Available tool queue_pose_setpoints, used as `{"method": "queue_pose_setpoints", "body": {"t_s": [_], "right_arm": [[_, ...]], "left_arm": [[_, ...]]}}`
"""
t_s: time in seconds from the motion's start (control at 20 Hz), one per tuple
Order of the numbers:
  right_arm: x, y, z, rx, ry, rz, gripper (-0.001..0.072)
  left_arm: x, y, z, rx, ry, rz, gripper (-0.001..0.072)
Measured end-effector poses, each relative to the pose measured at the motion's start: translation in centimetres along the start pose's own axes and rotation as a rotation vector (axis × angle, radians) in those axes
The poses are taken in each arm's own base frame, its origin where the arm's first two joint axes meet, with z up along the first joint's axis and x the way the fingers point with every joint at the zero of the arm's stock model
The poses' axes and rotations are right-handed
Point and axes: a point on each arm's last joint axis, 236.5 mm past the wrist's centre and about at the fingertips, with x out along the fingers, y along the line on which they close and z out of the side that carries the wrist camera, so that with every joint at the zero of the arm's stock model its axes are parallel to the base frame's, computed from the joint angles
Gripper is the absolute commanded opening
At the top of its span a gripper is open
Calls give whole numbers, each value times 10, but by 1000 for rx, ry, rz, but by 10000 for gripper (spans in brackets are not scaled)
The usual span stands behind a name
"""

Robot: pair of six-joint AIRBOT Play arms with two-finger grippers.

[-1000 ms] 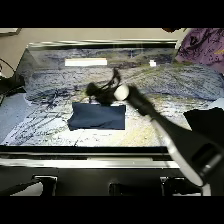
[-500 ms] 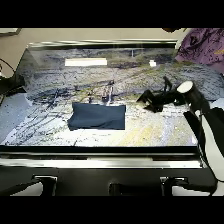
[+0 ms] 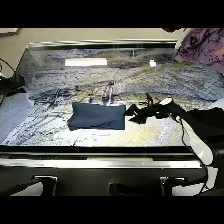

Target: Fold the clothes and pants, and hang the long-sleeved shirts on hangers.

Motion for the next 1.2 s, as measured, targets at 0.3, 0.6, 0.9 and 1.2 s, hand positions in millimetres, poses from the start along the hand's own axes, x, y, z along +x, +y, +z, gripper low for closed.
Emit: {"method": "queue_pose_setpoints", "body": {"t_s": [0.3,0.6,0.9,1.2], "right_arm": [[15,3,1,-7,-20,-5,342],[25,10,1,-11,-41,-7,27],[-8,25,38,1,-139,31,27],[-132,27,123,-3,-340,15,26]], "left_arm": [[4,1,0,0,8,1,16],[7,1,0,-1,14,2,16],[8,1,1,0,15,2,15],[8,1,1,-1,14,2,15]]}}
